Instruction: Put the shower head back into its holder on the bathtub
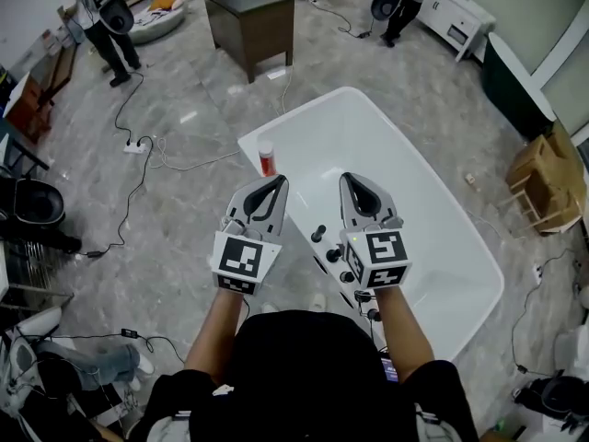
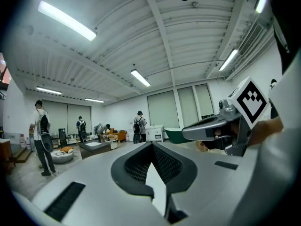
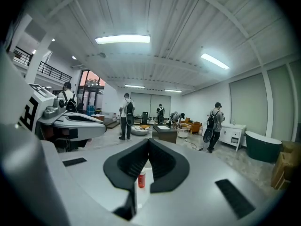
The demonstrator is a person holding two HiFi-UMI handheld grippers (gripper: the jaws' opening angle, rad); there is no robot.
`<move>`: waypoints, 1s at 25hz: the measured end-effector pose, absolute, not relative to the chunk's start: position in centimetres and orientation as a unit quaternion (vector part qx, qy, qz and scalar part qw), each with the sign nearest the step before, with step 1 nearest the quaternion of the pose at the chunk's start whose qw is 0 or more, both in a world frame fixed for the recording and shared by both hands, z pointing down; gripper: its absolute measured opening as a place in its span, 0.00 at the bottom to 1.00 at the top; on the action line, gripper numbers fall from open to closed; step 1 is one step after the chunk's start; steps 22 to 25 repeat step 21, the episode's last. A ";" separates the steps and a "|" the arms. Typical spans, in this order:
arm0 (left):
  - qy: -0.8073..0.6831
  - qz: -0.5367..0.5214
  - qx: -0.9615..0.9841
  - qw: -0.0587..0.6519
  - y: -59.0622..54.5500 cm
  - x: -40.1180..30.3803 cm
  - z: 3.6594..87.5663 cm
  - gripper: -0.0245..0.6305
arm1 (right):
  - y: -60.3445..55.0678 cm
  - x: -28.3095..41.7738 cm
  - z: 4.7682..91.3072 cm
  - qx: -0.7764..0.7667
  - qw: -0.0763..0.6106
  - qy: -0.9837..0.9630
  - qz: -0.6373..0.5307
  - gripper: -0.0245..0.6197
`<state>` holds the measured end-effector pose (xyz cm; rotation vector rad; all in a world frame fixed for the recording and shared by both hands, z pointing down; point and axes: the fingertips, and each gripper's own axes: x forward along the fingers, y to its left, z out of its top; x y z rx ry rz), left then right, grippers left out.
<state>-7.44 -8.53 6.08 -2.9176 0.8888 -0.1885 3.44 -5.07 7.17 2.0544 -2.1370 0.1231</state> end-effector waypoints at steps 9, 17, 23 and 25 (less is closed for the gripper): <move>0.304 -0.057 -0.950 0.045 -8.8 -8.3 5.5 0.06 | -4.2 3.6 6.4 0.695 0.079 -0.714 0.032 0.07; 0.307 -0.052 -0.949 0.049 -8.8 -9.0 4.0 0.06 | -4.2 3.1 5.4 0.695 0.076 -0.715 0.034 0.07; 0.309 -0.049 -0.948 0.055 -8.0 -9.0 3.3 0.06 | -3.7 2.8 5.2 0.692 0.076 -0.717 0.032 0.07; 0.309 -0.049 -0.948 0.055 -8.0 -9.0 3.3 0.06 | -3.7 2.8 5.2 0.692 0.076 -0.717 0.032 0.07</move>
